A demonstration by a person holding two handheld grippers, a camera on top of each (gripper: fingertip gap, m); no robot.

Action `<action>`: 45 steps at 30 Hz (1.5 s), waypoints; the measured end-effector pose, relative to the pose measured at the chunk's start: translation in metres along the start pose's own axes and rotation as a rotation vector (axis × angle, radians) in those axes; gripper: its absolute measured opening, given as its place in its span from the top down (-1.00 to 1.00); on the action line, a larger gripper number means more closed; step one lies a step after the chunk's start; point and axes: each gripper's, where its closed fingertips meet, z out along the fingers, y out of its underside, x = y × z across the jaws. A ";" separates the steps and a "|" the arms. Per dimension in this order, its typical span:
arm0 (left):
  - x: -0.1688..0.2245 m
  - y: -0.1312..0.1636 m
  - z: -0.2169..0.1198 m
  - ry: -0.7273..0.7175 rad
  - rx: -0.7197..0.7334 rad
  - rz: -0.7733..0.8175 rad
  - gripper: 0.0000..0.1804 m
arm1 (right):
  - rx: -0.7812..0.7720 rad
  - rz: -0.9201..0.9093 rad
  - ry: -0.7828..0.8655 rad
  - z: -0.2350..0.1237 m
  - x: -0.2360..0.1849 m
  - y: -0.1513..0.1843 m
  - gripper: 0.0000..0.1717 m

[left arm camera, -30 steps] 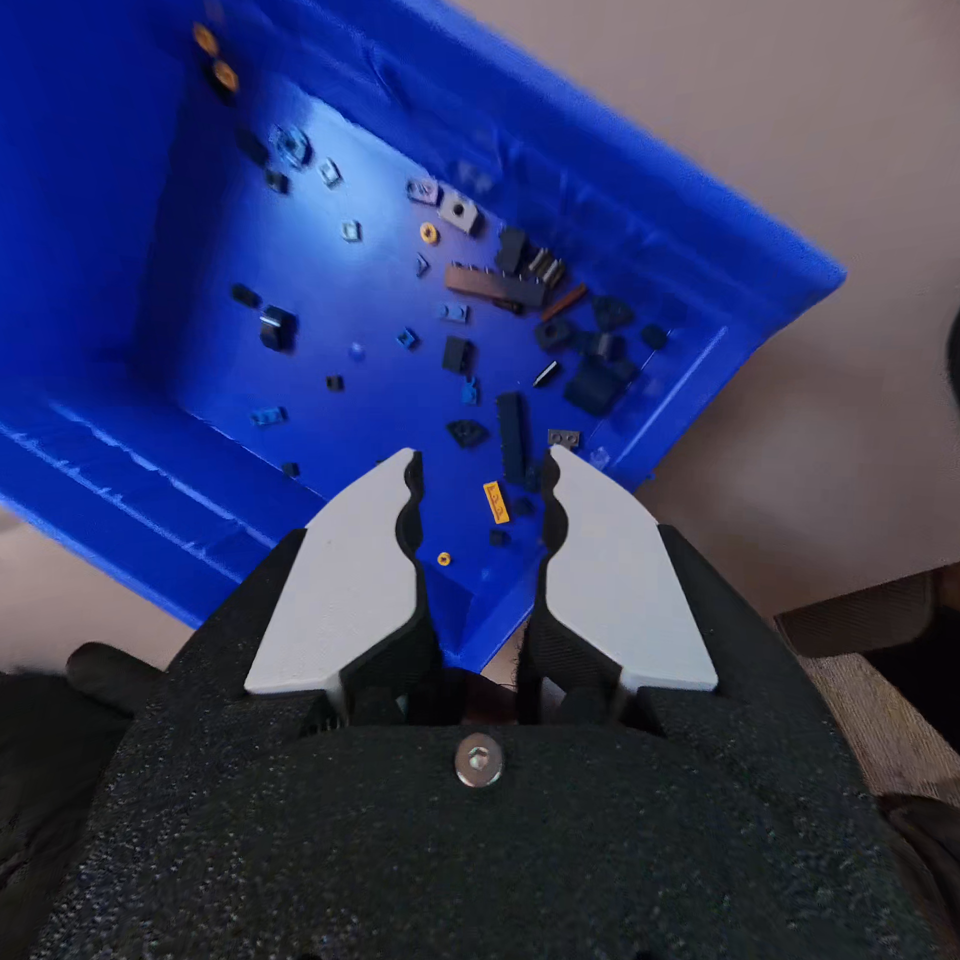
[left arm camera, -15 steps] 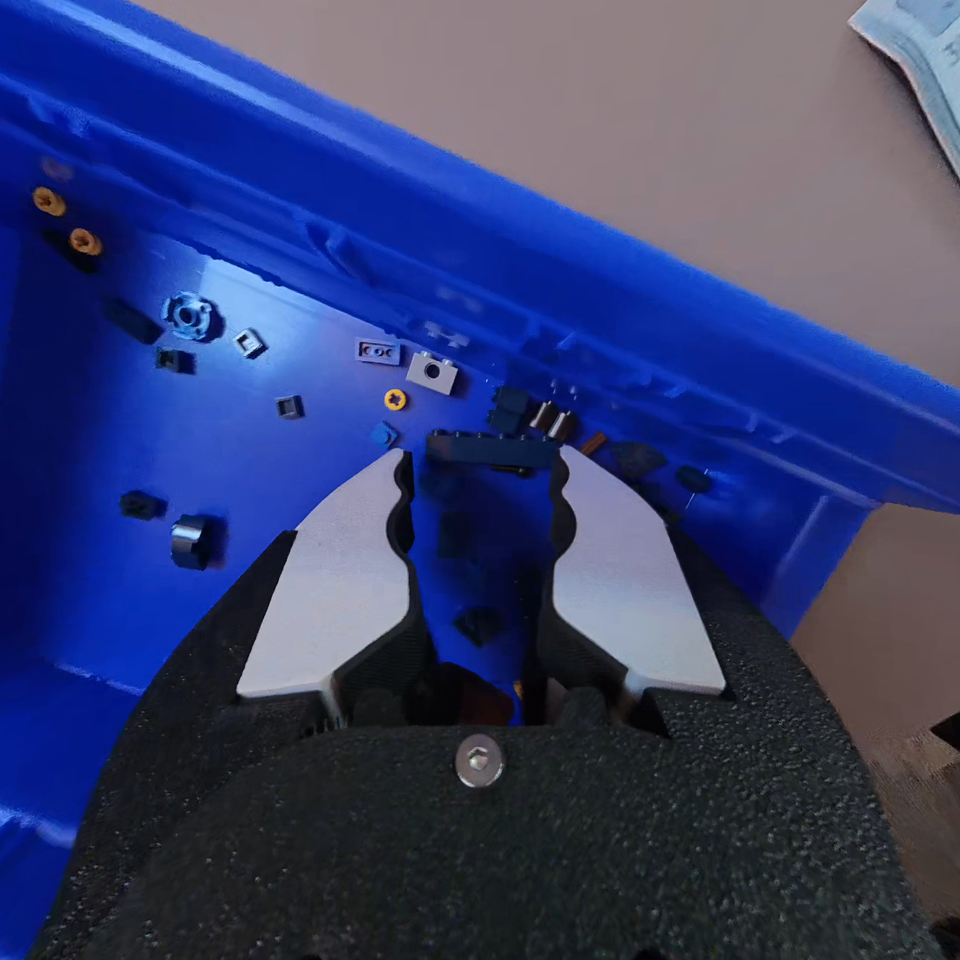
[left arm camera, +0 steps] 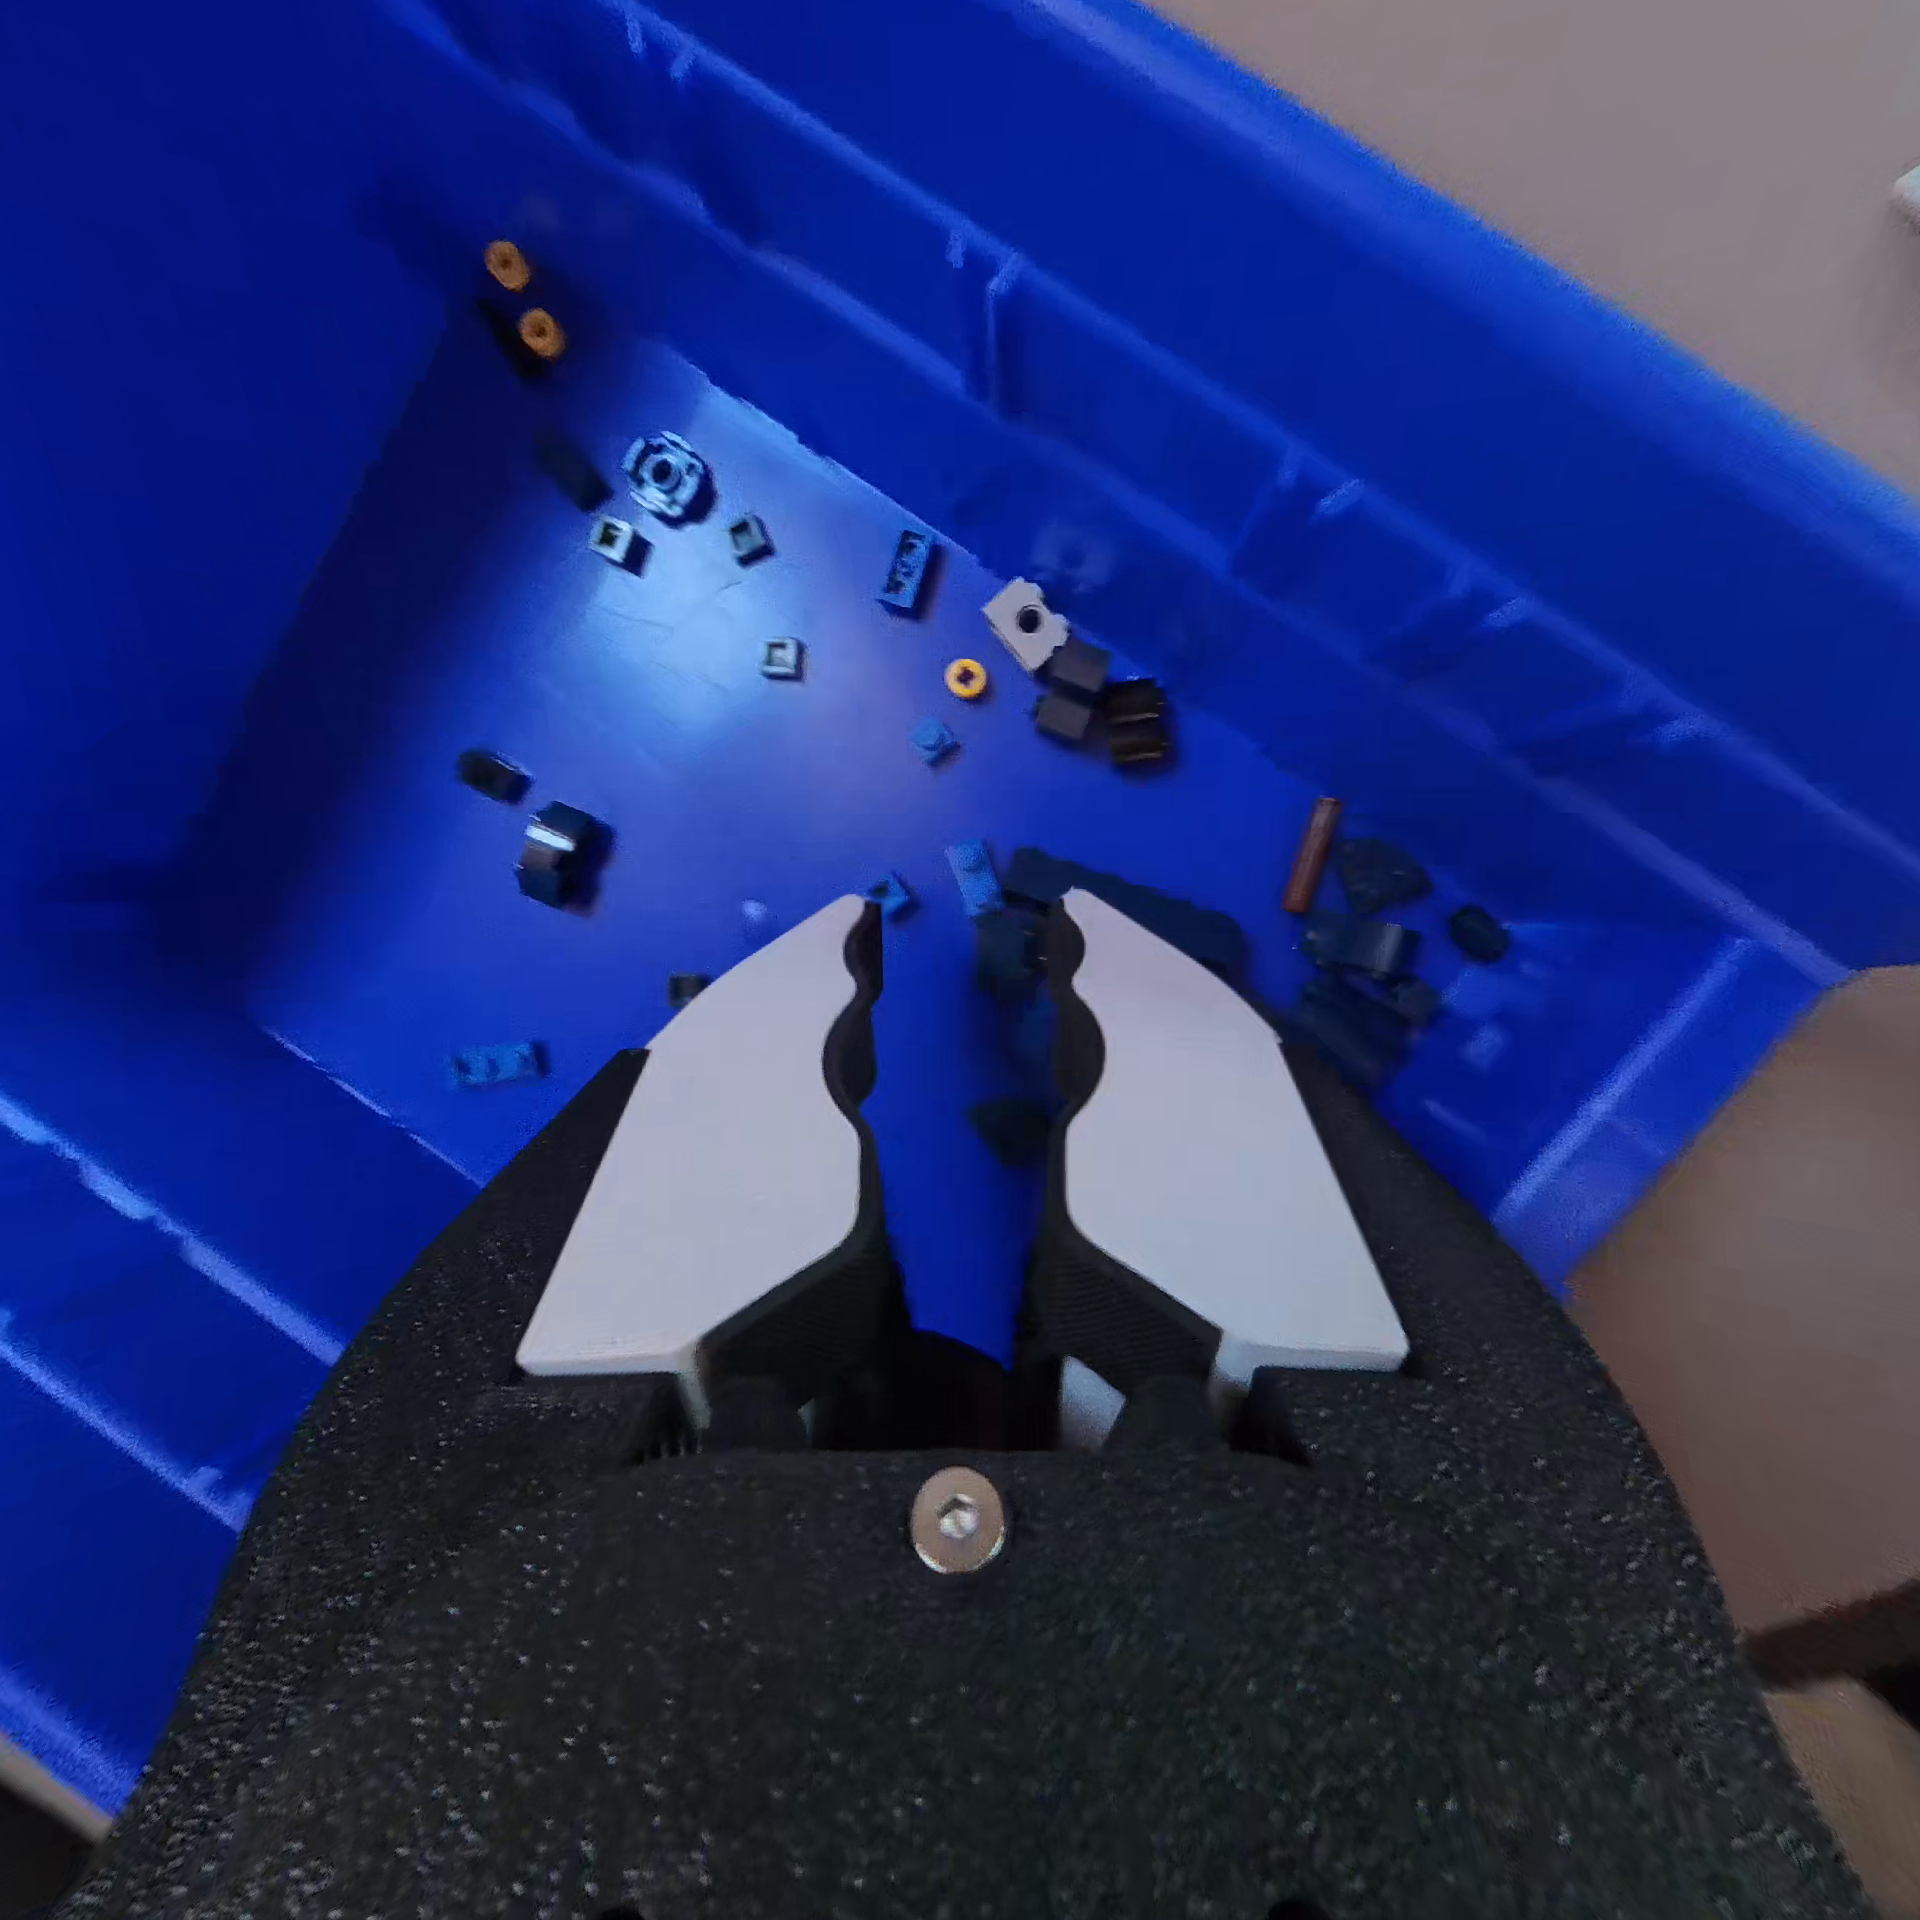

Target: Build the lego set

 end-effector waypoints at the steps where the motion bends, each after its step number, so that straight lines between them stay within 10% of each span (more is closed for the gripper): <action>1: 0.007 0.001 -0.003 0.028 -0.006 -0.043 0.65 | 0.000 0.000 0.000 0.000 0.000 0.000 1.00; 9: 0.033 0.015 0.015 -0.069 -0.097 -0.172 0.51 | 0.007 -0.010 0.004 0.000 0.000 0.000 1.00; 14: 0.017 0.014 0.018 -0.211 -0.138 -0.114 0.87 | 0.003 -0.035 0.023 0.000 0.000 0.000 1.00; 26: 0.023 -0.017 -0.002 -0.113 0.116 -0.166 0.87 | -0.004 -0.058 0.037 0.000 0.000 0.000 1.00; 30: 0.028 -0.014 0.012 -0.072 0.076 -0.225 0.64 | -0.005 -0.062 0.040 0.000 0.000 0.001 1.00; 45: 0.040 -0.011 0.034 -0.013 -0.053 -0.208 0.73 | 0.001 -0.064 0.036 0.000 0.000 0.001 1.00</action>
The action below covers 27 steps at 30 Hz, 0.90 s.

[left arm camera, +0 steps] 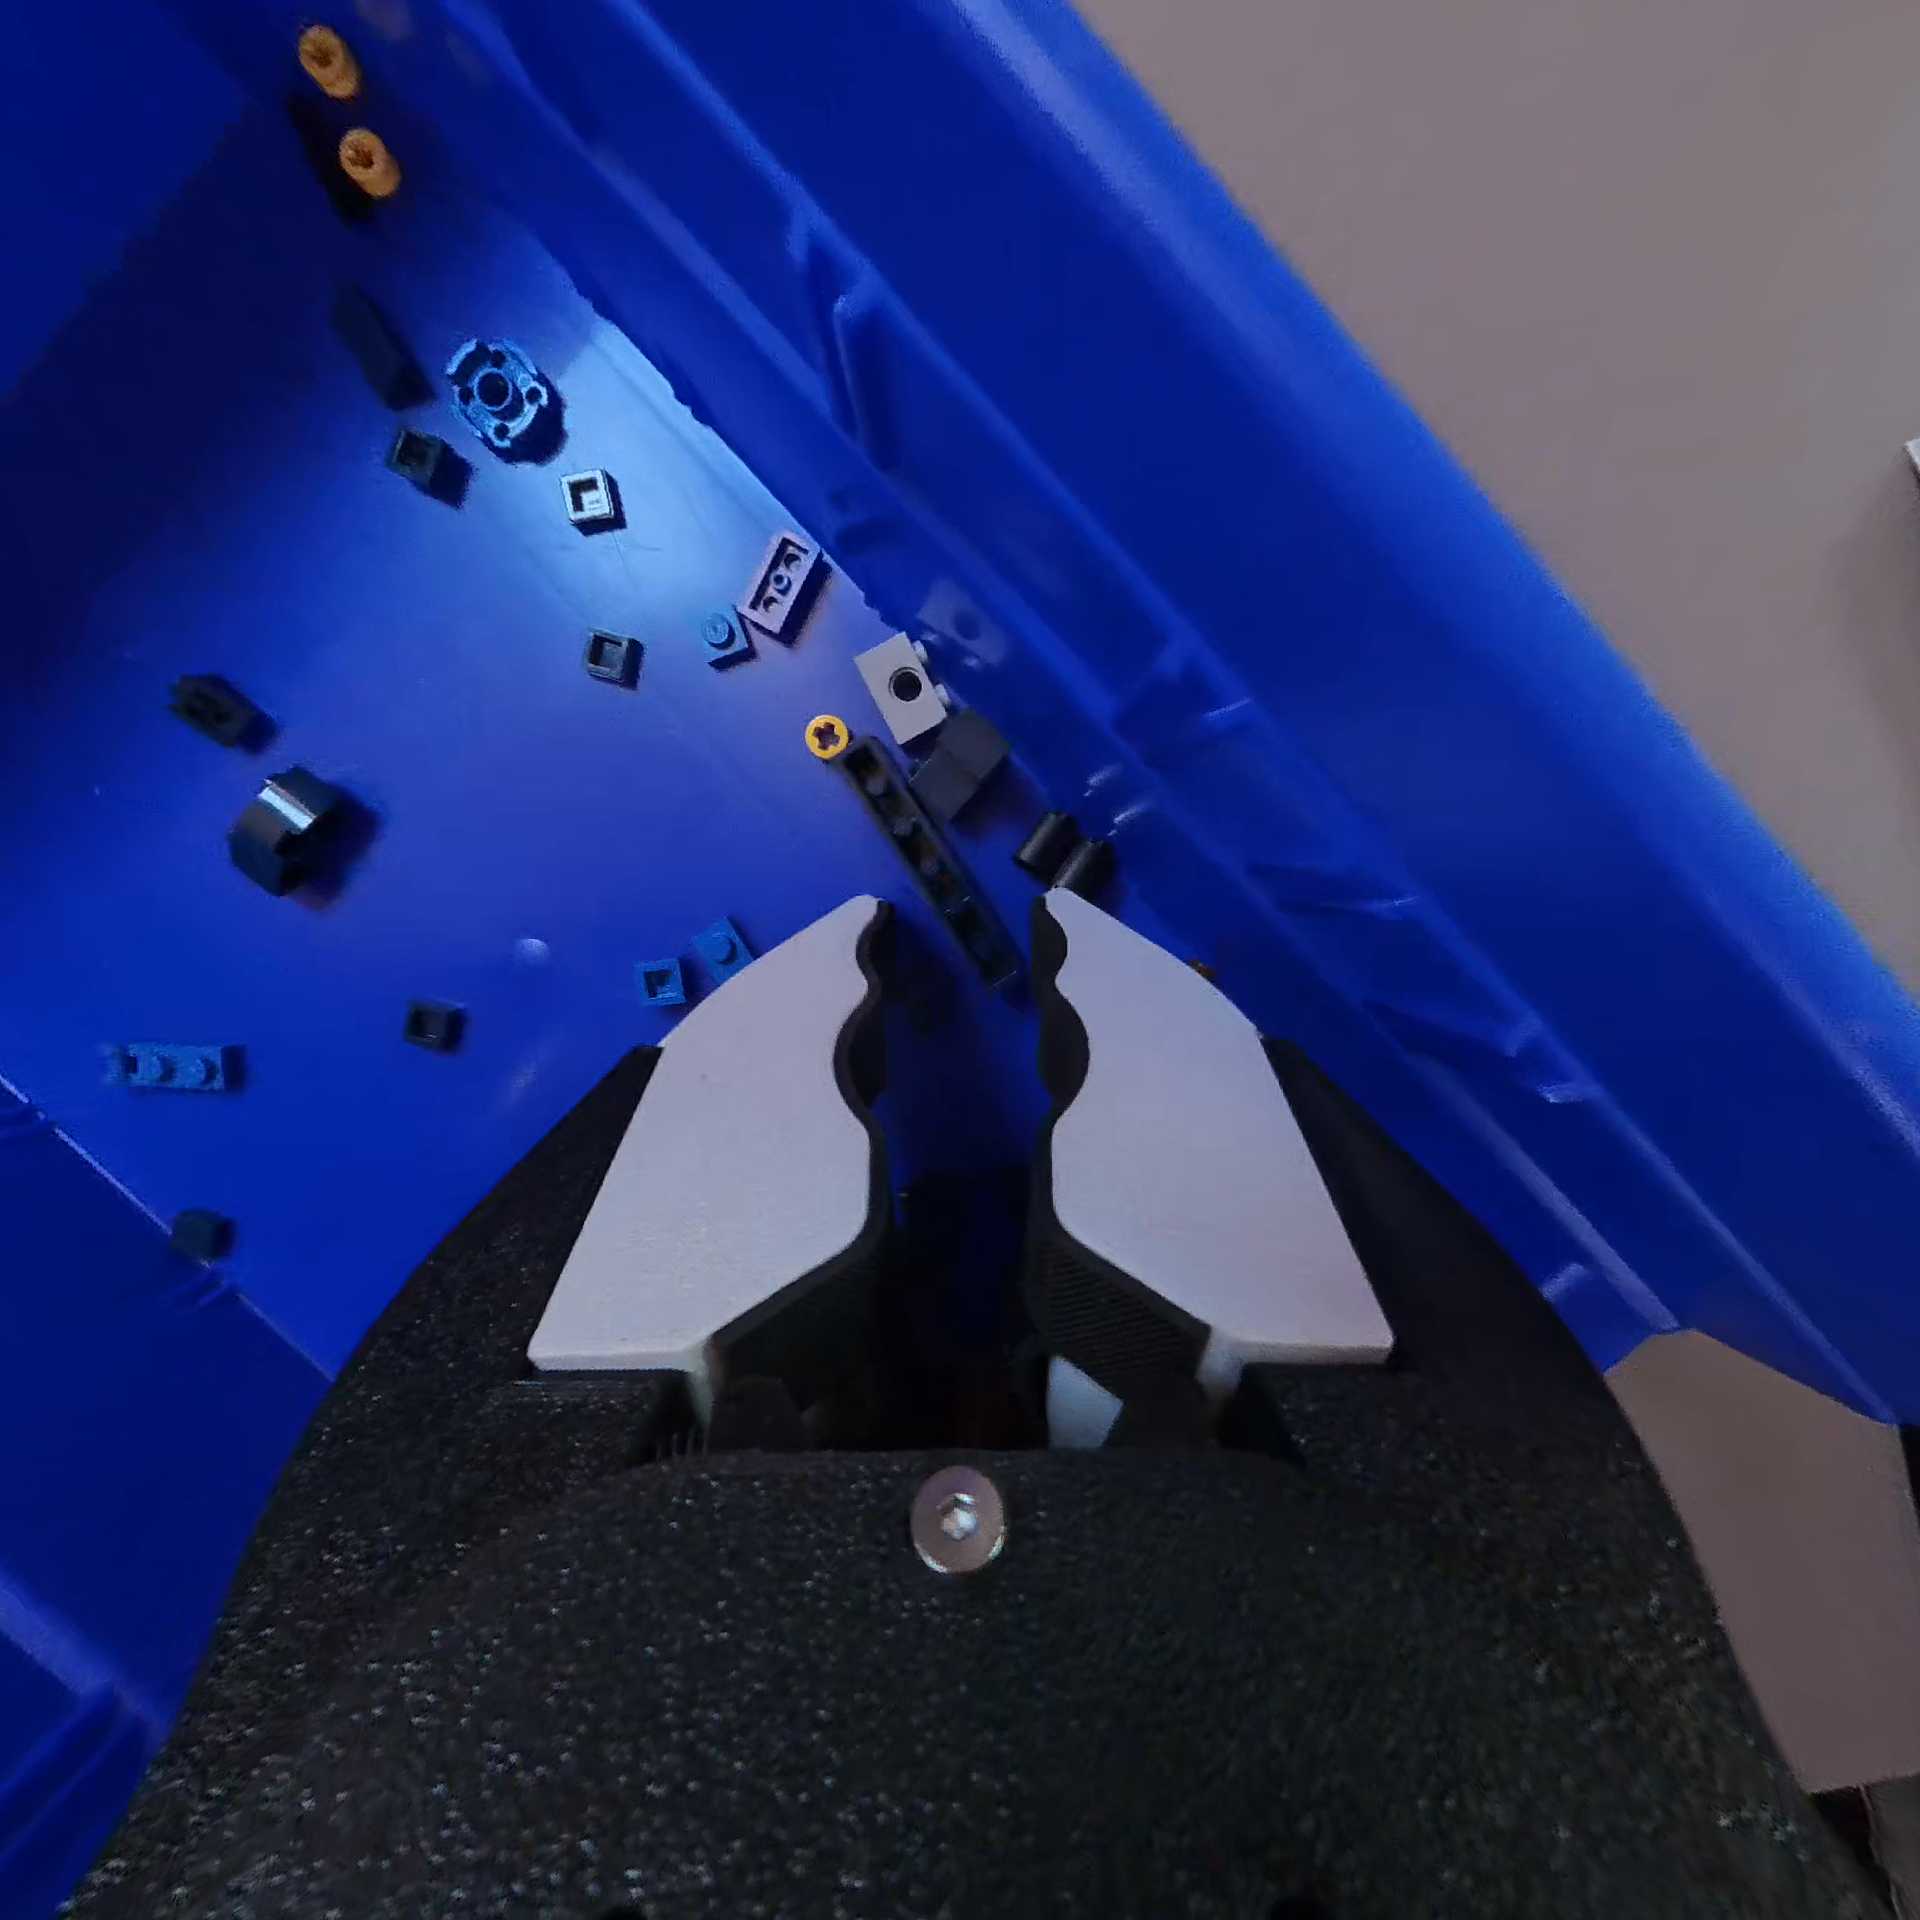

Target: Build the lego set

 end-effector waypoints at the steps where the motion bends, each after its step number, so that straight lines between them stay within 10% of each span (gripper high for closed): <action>1: 0.004 0.000 0.000 0.024 -0.001 0.018 0.80 | 0.000 0.000 -0.001 0.000 0.000 0.000 1.00; 6: -0.010 0.003 -0.006 -0.079 0.043 0.060 0.90 | -0.003 -0.012 0.003 0.000 0.000 0.000 1.00; 11: -0.015 -0.043 -0.080 -0.211 0.515 0.068 0.91 | -0.021 -0.091 0.133 0.001 0.014 -0.006 0.88; 15: 0.109 -0.076 -0.186 0.485 1.121 0.173 0.92 | 0.247 -0.149 0.161 -0.003 0.003 -0.065 0.75; 19: 0.220 -0.062 -0.182 0.873 0.970 0.375 0.91 | 0.700 -0.156 -0.112 -0.014 -0.068 -0.153 0.59; 27: 0.320 -0.047 -0.121 1.077 0.725 0.456 0.91 | 0.802 -0.180 -0.354 0.002 -0.133 -0.178 0.60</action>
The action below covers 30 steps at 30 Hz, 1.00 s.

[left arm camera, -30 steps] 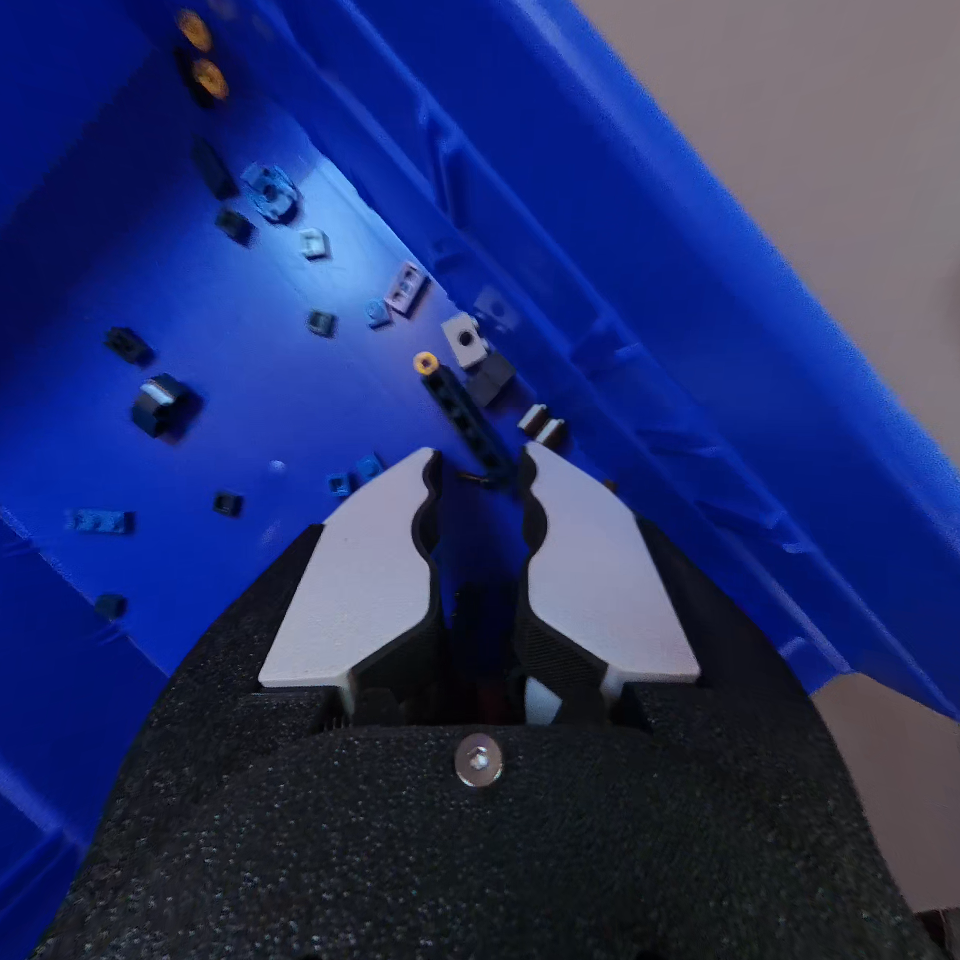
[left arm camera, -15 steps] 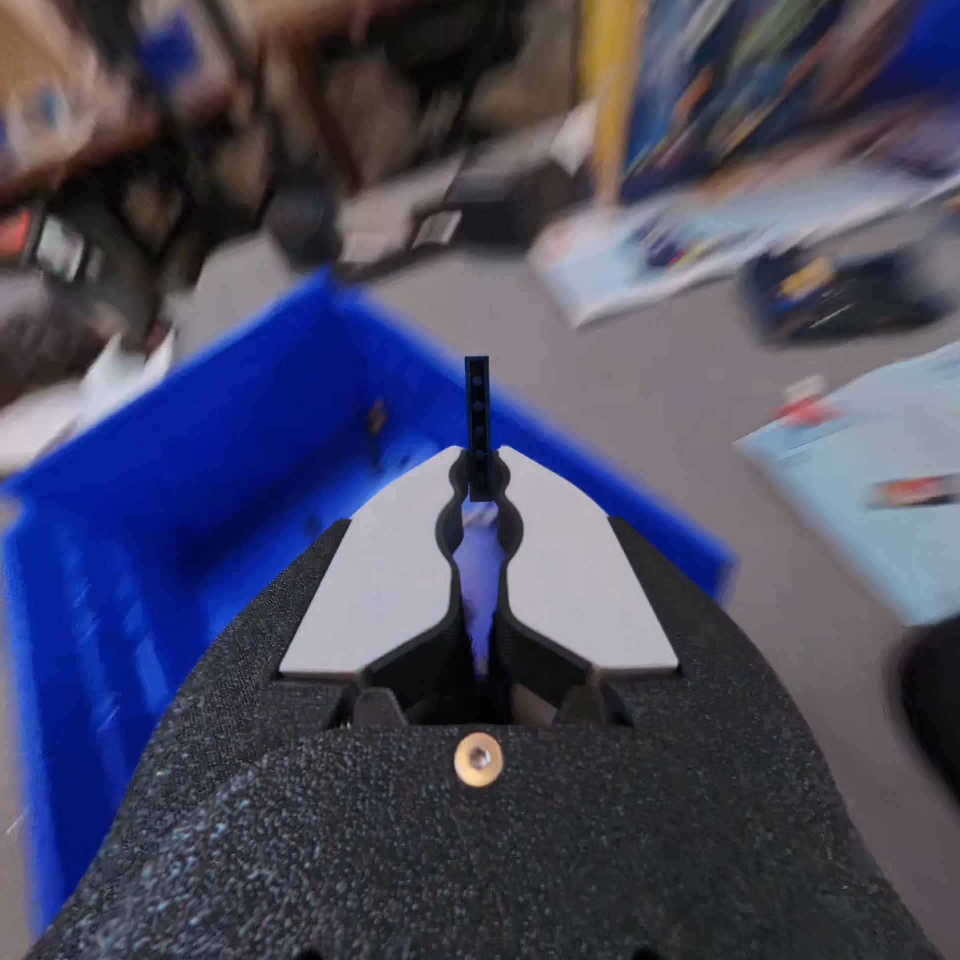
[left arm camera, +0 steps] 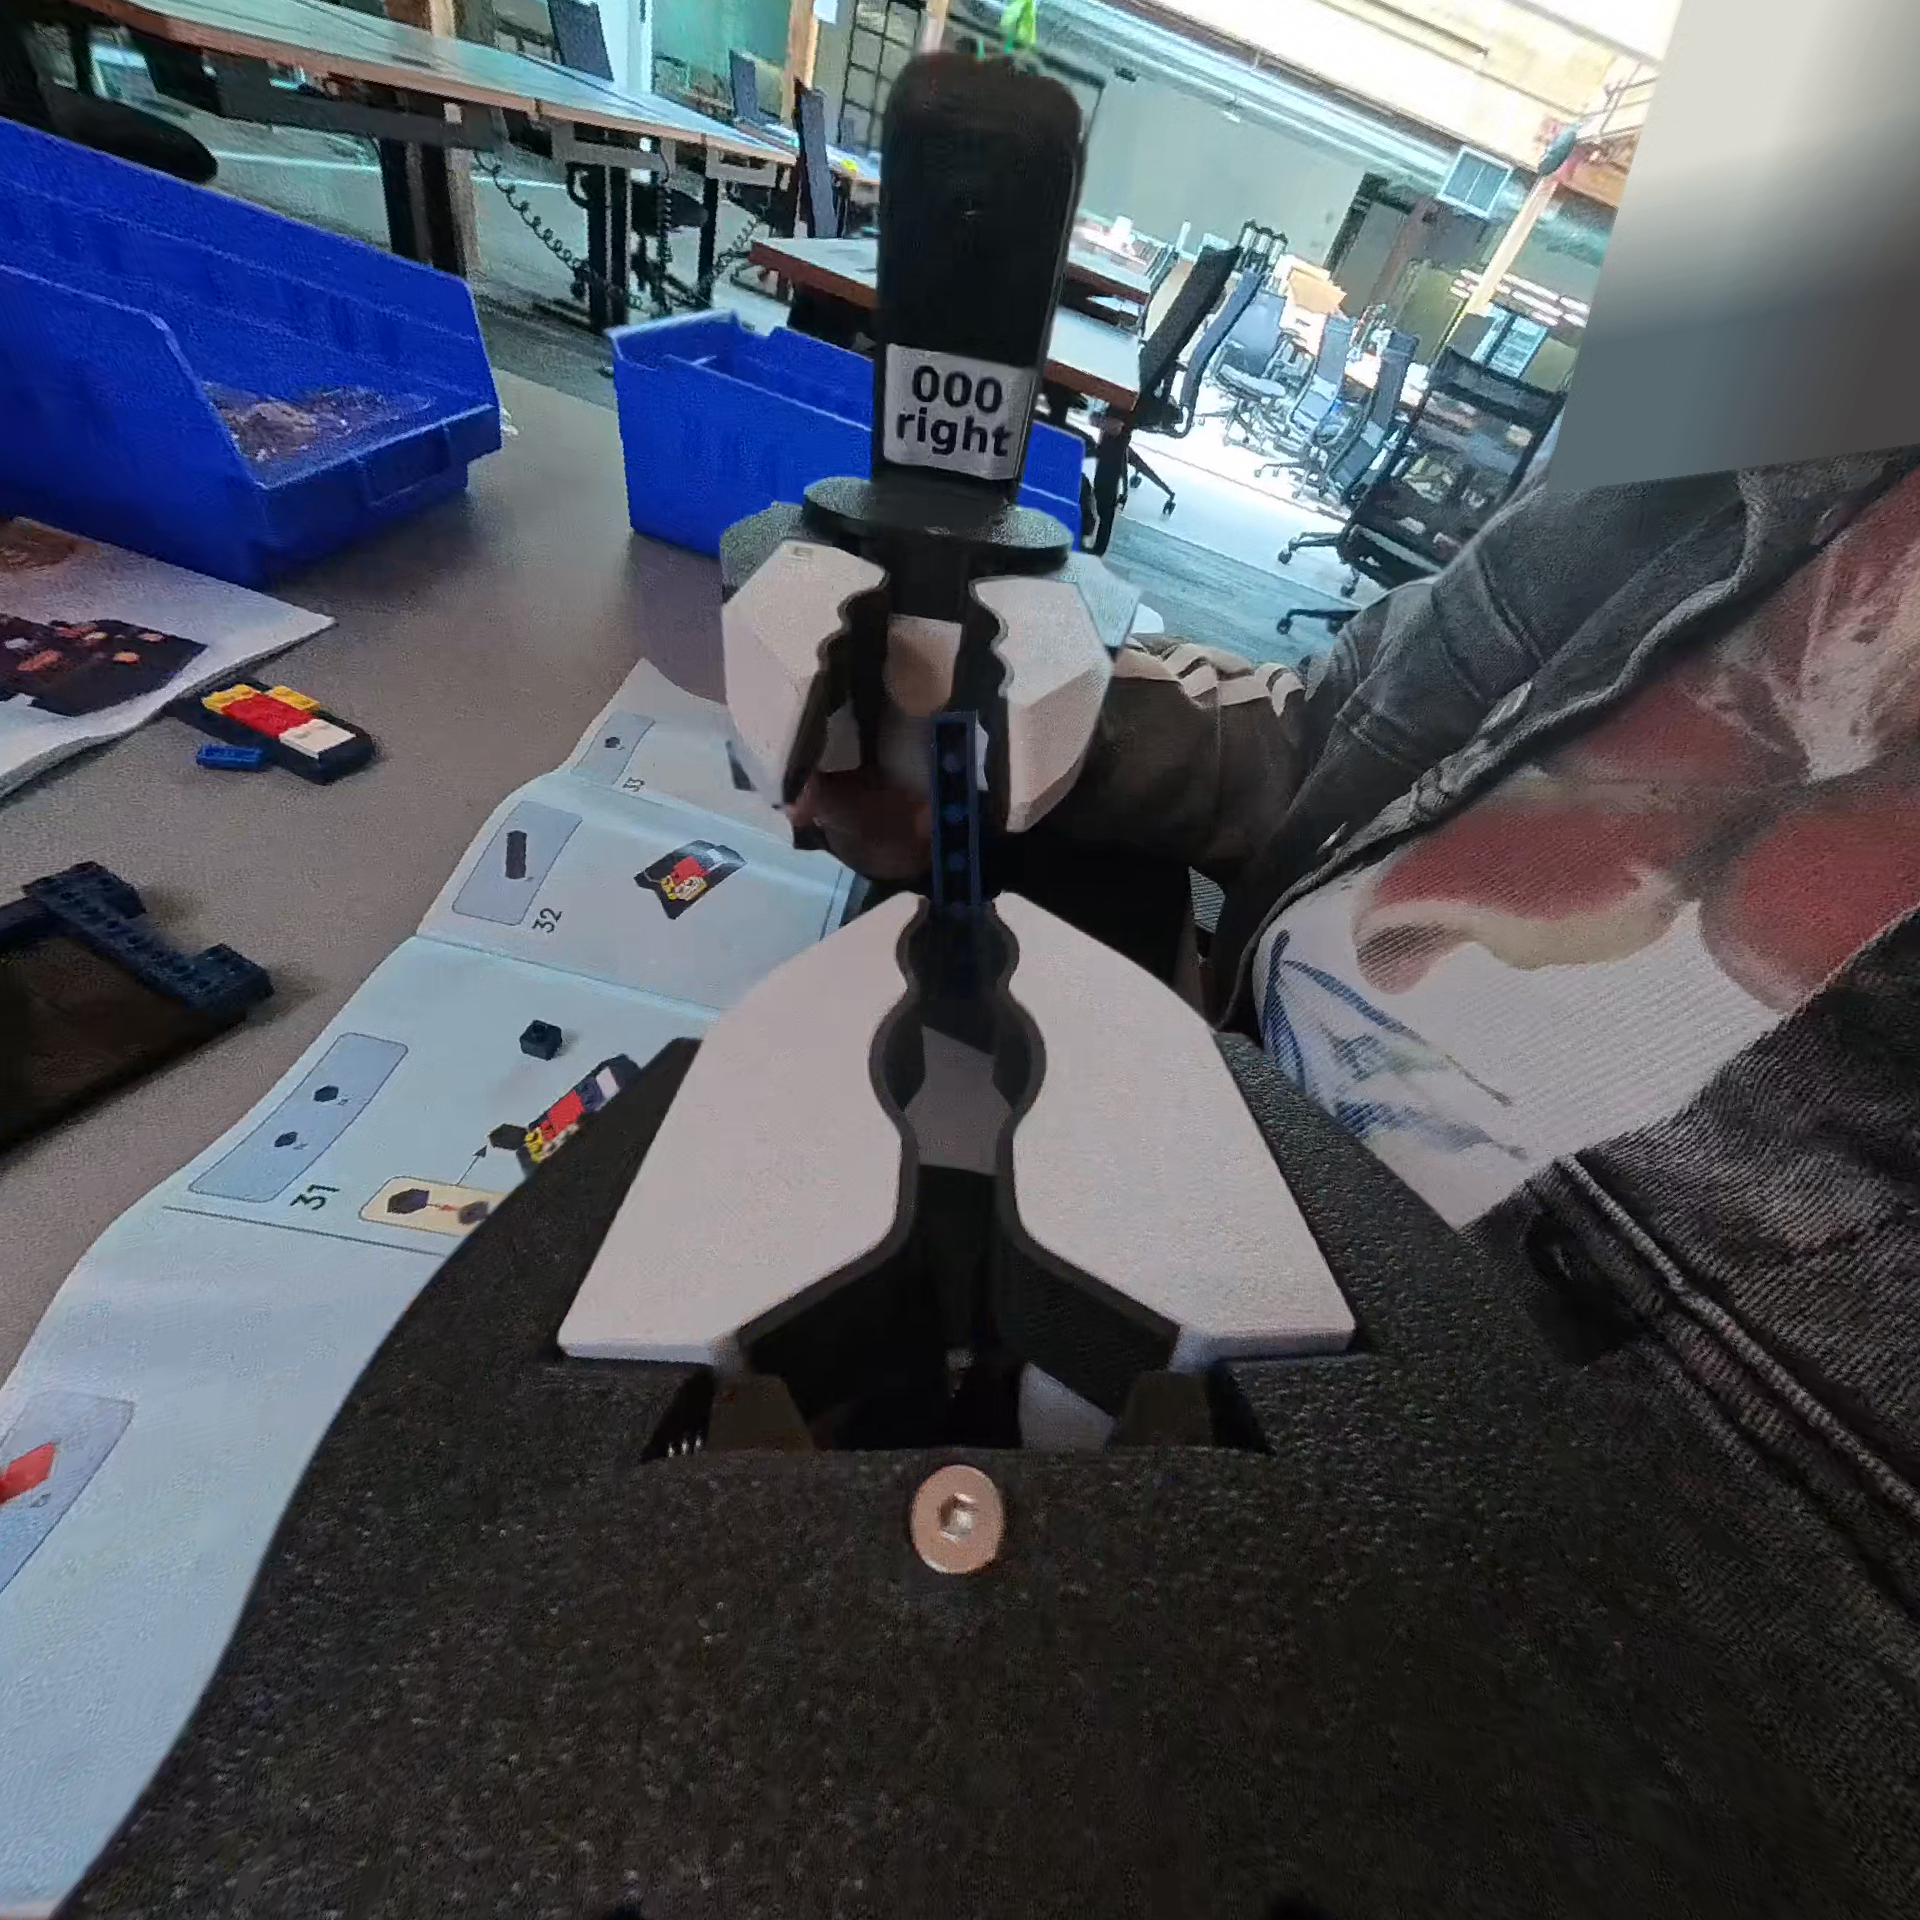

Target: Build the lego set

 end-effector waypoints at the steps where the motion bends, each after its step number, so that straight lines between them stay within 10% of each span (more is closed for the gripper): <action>1: 0.000 -0.001 0.003 0.006 0.013 -0.011 0.91 | 0.003 0.020 -0.025 0.000 -0.002 0.000 0.67; 10: -0.047 0.008 -0.011 -0.285 -0.053 0.027 0.60 | -0.118 -0.212 0.198 -0.054 0.037 -0.001 0.90; 14: -0.057 0.010 -0.022 -0.313 -0.059 0.007 0.59 | -0.435 -0.727 0.371 -0.065 0.056 0.041 0.91; 19: -0.067 0.008 -0.027 -0.345 -0.038 -0.001 0.59 | -0.879 -0.885 0.266 -0.062 0.058 0.112 0.68; 25: -0.069 0.015 -0.033 -0.386 -0.095 0.013 0.59 | -0.266 -0.575 0.339 -0.067 0.047 0.020 0.54; 30: -0.068 -0.006 -0.051 -0.479 -0.041 0.062 0.59 | 0.391 -0.409 0.797 -0.161 0.080 -0.079 0.80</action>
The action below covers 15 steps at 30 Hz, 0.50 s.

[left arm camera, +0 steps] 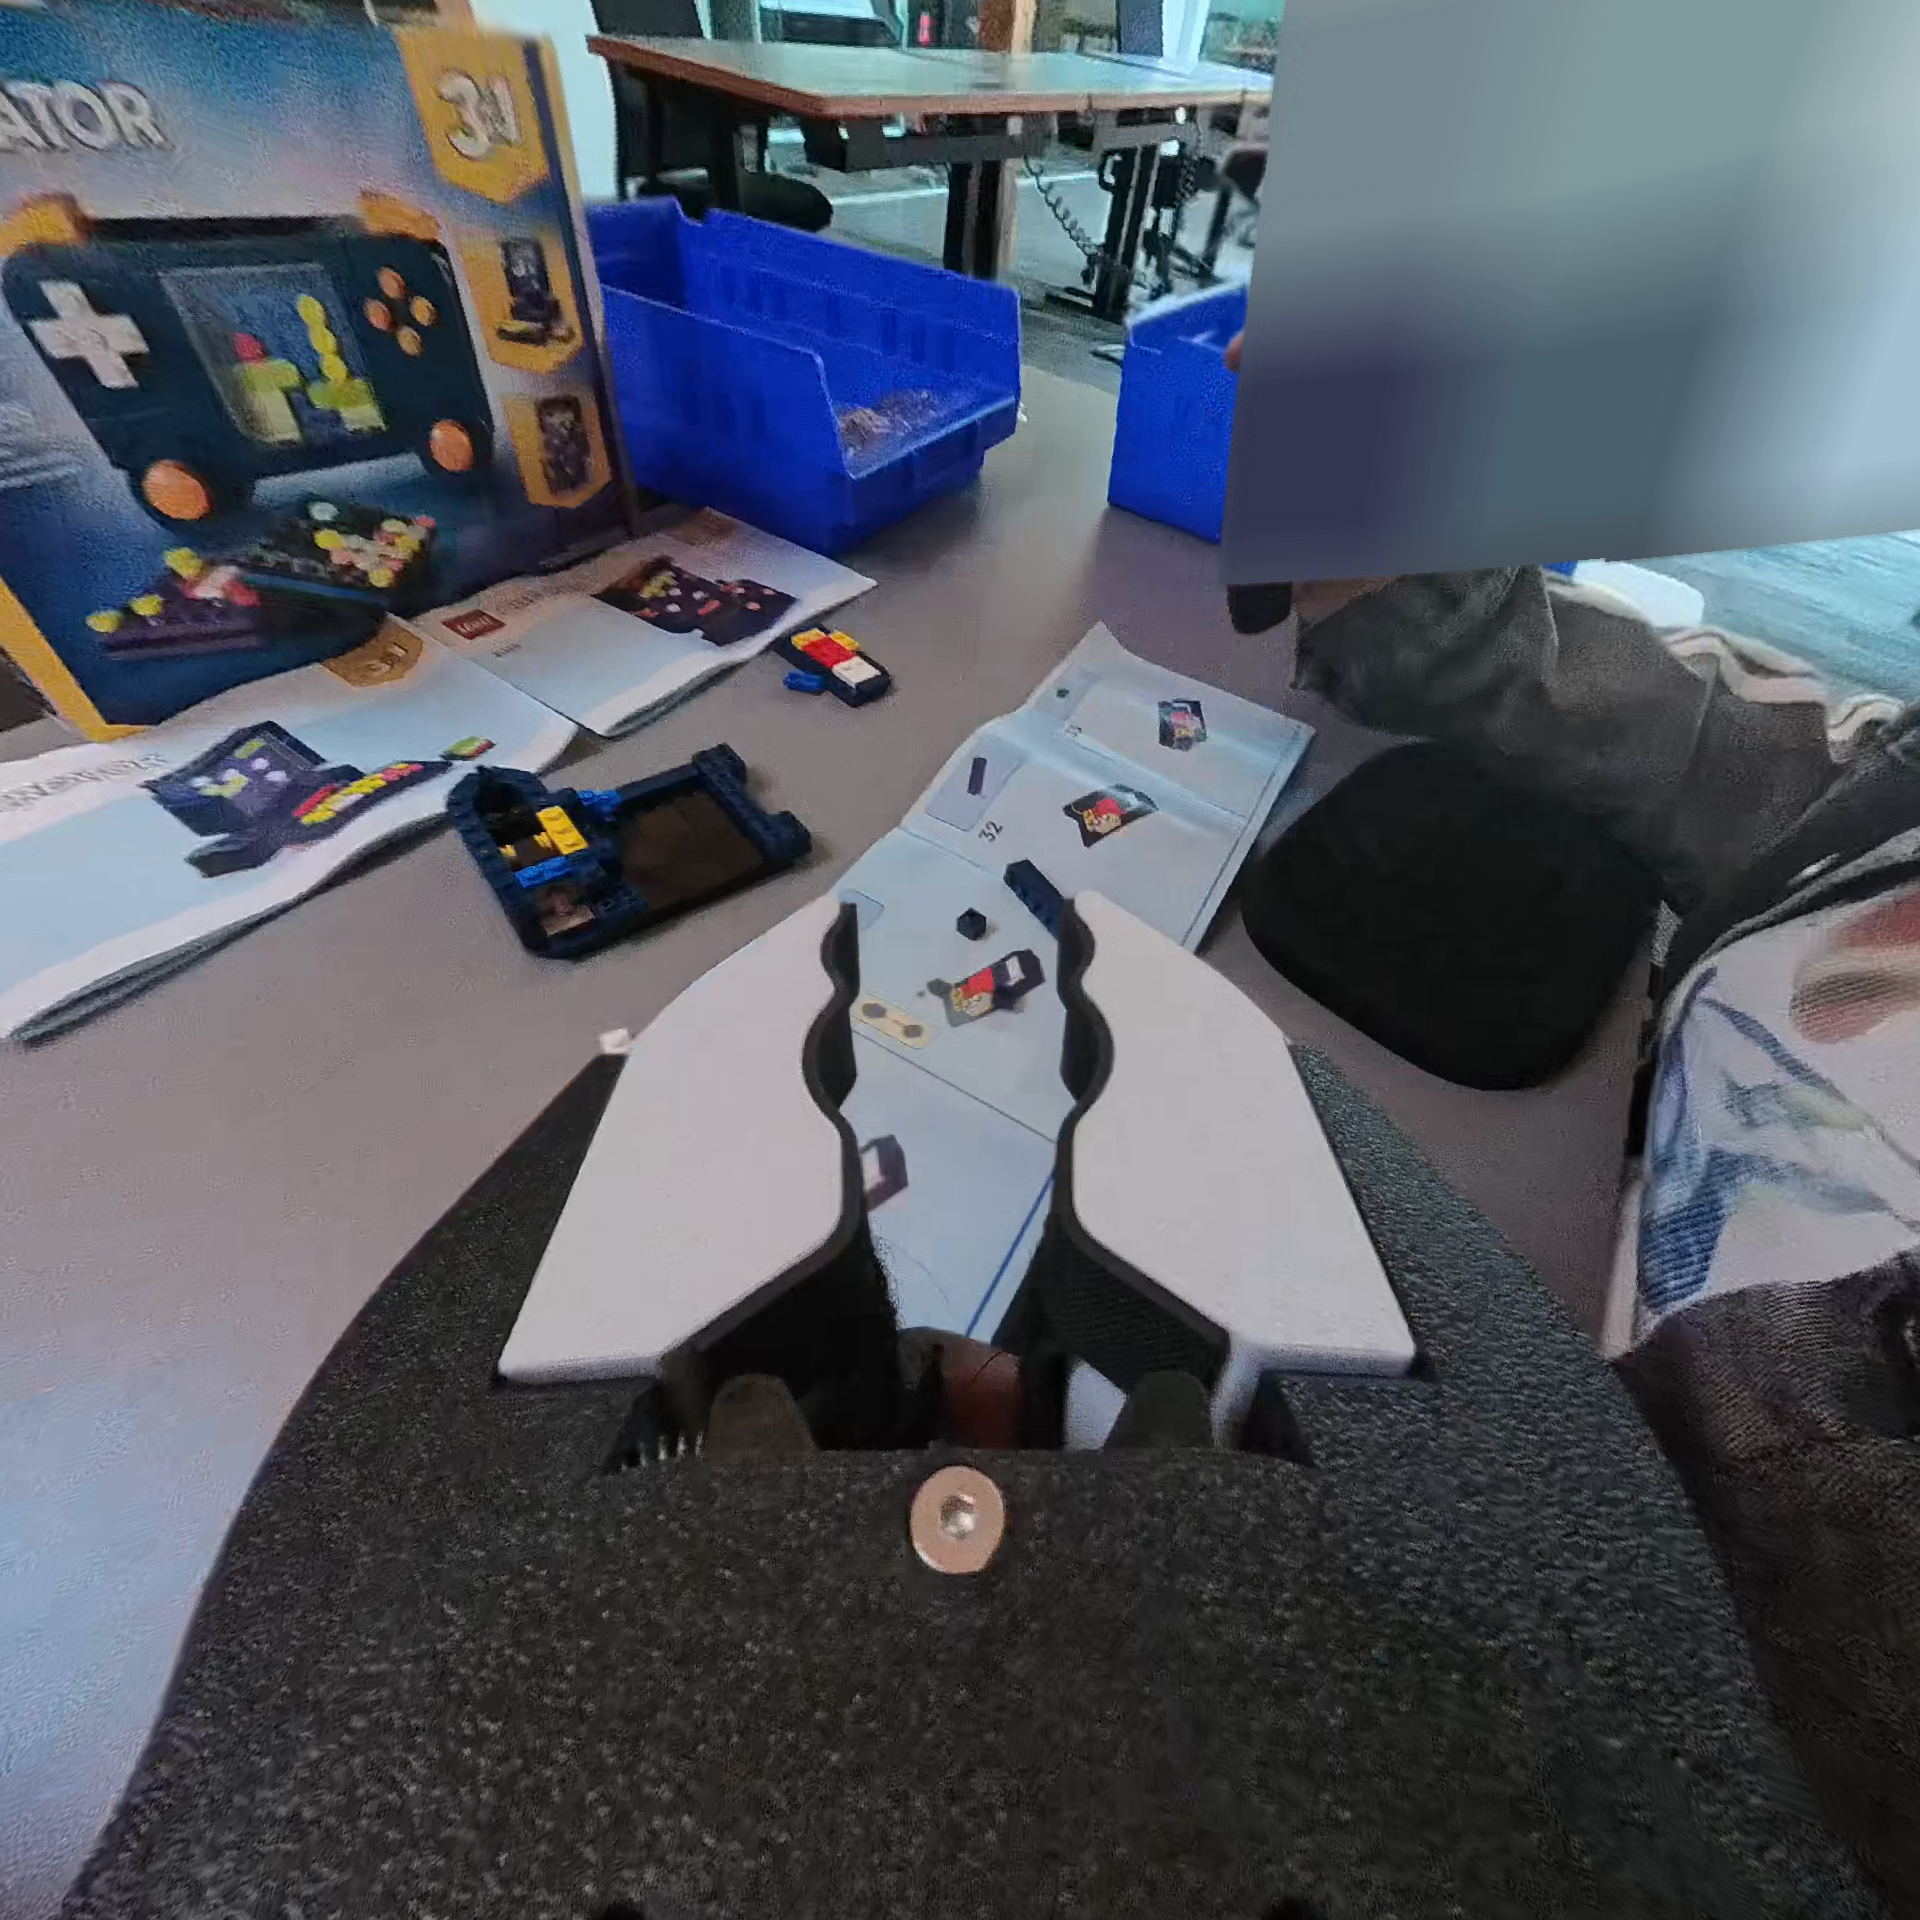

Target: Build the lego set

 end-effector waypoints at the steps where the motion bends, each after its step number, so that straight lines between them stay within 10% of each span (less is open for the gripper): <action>1: -0.004 -0.008 -0.006 -0.030 0.028 0.006 0.59 | 0.035 0.047 0.109 -0.007 0.020 -0.003 0.87; 7: -0.038 -0.041 -0.074 -0.247 0.095 0.062 0.59 | 0.072 0.170 0.259 -0.020 0.052 -0.001 0.96; 15: -0.069 0.073 -0.134 -0.368 -0.499 -0.089 0.42 | 0.000 0.144 0.223 -0.012 0.043 0.012 0.96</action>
